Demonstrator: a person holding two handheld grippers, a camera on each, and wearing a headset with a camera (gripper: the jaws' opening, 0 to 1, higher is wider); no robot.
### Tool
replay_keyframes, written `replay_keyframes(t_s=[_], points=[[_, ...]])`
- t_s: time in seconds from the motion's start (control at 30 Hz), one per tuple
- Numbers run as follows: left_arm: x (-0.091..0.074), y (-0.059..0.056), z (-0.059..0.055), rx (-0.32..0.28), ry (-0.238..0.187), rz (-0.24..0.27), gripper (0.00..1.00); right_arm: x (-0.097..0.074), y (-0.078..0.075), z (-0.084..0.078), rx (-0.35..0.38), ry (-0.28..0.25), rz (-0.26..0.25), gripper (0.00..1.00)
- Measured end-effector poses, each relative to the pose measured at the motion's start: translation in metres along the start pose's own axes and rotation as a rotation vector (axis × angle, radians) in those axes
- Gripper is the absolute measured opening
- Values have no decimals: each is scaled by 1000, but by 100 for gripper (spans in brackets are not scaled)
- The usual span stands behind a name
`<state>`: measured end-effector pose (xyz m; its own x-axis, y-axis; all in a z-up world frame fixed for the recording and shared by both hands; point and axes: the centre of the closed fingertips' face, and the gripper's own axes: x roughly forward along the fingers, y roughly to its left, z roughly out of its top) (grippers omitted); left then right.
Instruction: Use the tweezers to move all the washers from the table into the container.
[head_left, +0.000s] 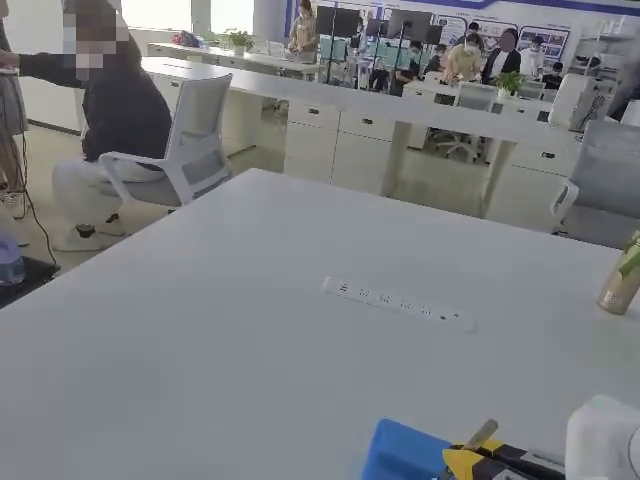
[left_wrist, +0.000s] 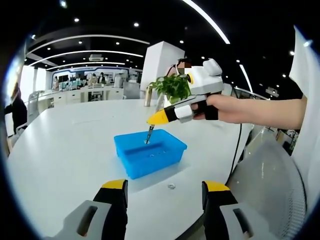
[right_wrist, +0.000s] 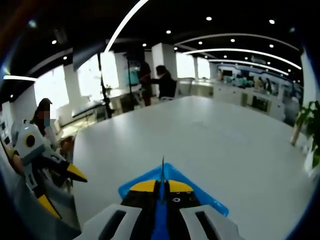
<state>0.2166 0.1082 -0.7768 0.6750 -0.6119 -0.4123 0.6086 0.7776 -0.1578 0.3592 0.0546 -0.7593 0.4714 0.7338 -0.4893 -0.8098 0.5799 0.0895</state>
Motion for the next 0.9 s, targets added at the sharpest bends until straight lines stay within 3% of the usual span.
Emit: replay_keyframes(t_s=[0.67, 0.9], points=[[-1, -2, 5, 12, -23, -4, 60, -11, -10, 11, 55, -24, -27, 2], [-3, -3, 8, 10, -43, -7, 61, -7, -17, 5, 52, 12, -32, 2]])
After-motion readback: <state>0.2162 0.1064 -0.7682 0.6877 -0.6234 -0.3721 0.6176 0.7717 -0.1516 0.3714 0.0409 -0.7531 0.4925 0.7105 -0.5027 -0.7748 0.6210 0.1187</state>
